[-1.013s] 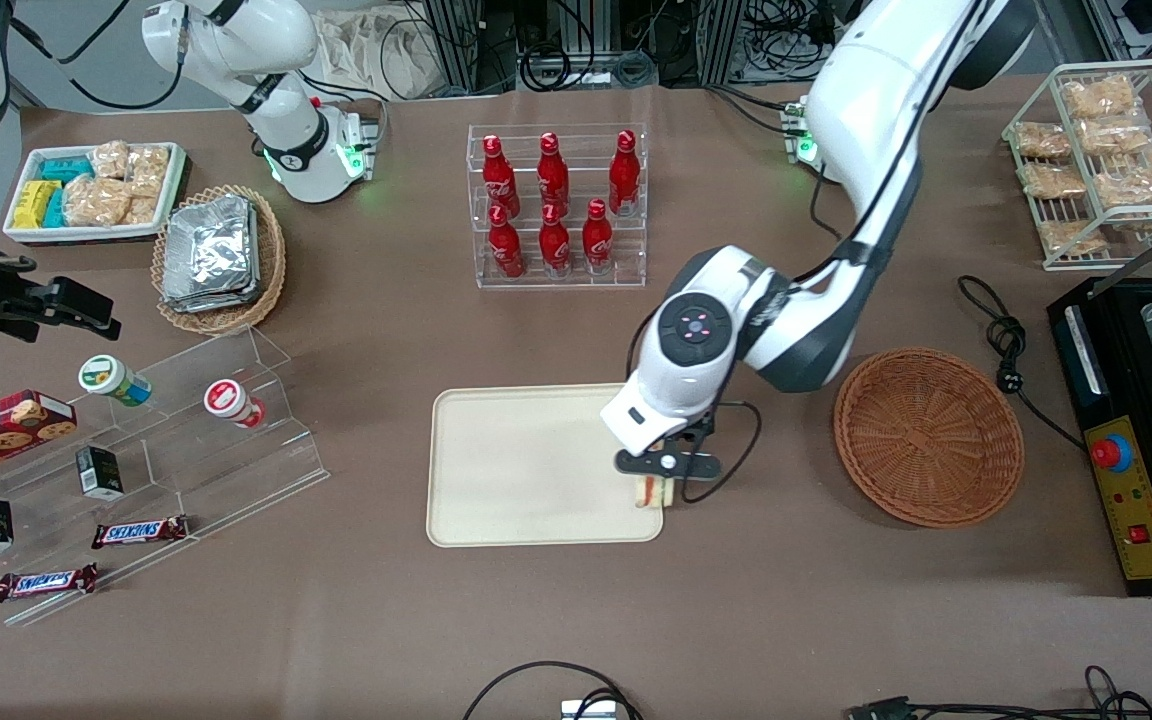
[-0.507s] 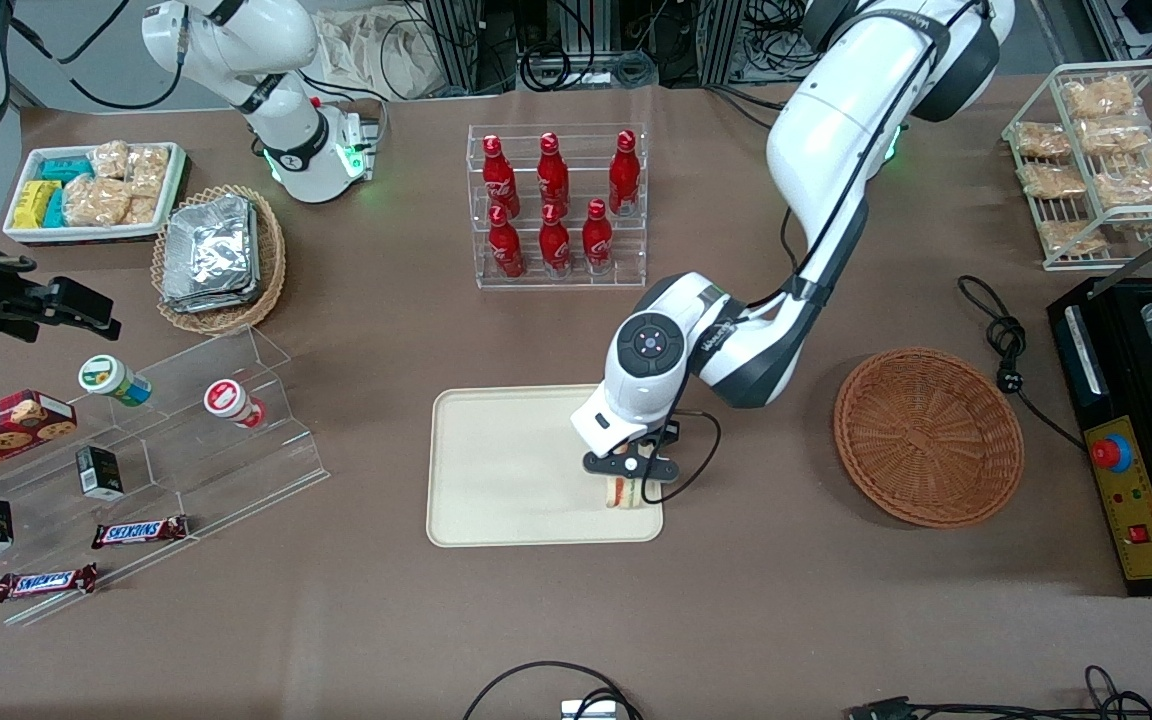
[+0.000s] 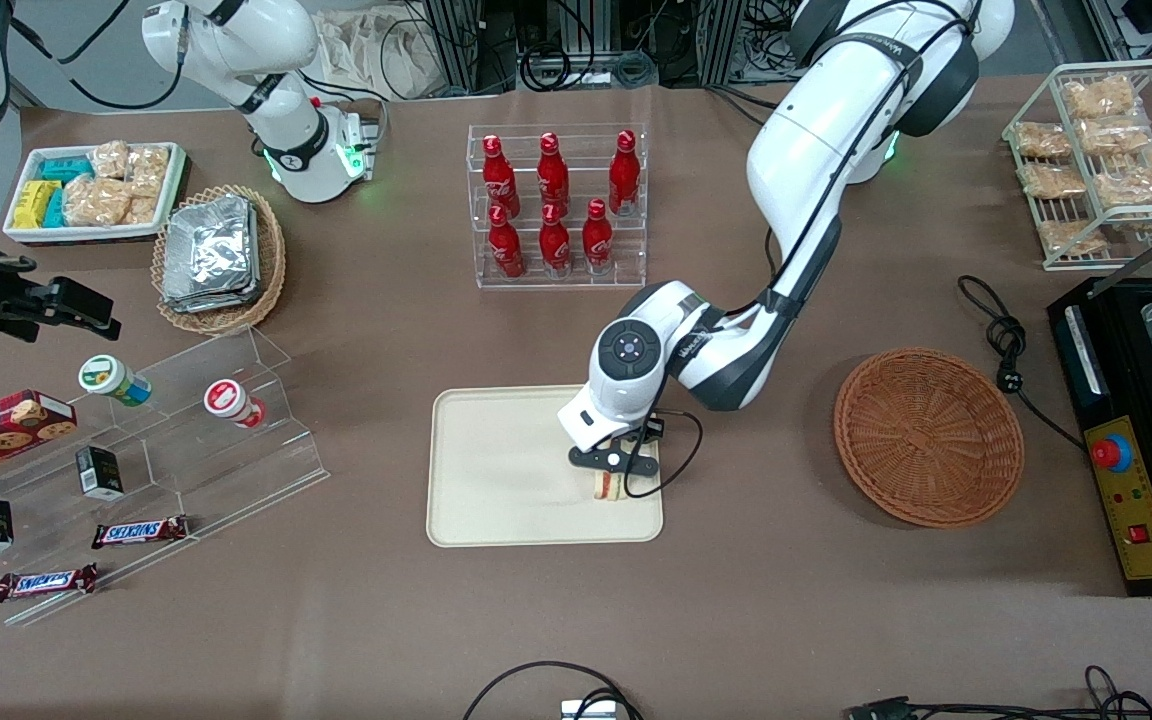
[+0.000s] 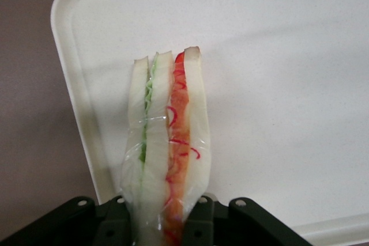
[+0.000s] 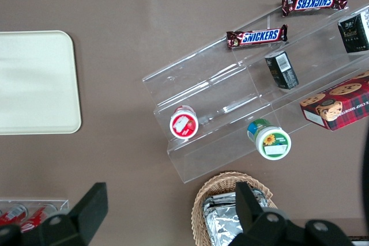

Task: Place sandwich from basket to tray
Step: 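Carry the sandwich over the cream tray and lower it onto the tray, then open the left gripper, release the sandwich, and raise the arm away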

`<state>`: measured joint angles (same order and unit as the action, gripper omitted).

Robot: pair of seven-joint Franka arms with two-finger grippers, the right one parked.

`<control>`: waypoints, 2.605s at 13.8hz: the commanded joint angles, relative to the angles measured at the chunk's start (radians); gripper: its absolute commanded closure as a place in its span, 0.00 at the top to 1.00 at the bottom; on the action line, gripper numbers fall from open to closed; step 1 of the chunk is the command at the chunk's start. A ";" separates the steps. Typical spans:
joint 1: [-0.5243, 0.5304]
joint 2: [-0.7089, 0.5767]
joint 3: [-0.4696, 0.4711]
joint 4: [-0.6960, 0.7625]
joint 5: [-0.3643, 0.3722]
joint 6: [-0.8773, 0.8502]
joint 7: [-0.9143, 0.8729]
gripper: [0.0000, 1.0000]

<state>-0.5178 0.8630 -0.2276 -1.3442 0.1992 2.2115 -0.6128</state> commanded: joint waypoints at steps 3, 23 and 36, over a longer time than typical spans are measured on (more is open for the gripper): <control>-0.015 0.030 0.011 0.037 0.019 0.013 -0.038 0.81; 0.387 -0.436 0.016 0.034 -0.012 -0.502 0.002 1.00; 0.525 -0.858 0.155 -0.121 -0.155 -0.785 0.596 1.00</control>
<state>-0.0058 0.0920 -0.0788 -1.3913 0.0598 1.4383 -0.0938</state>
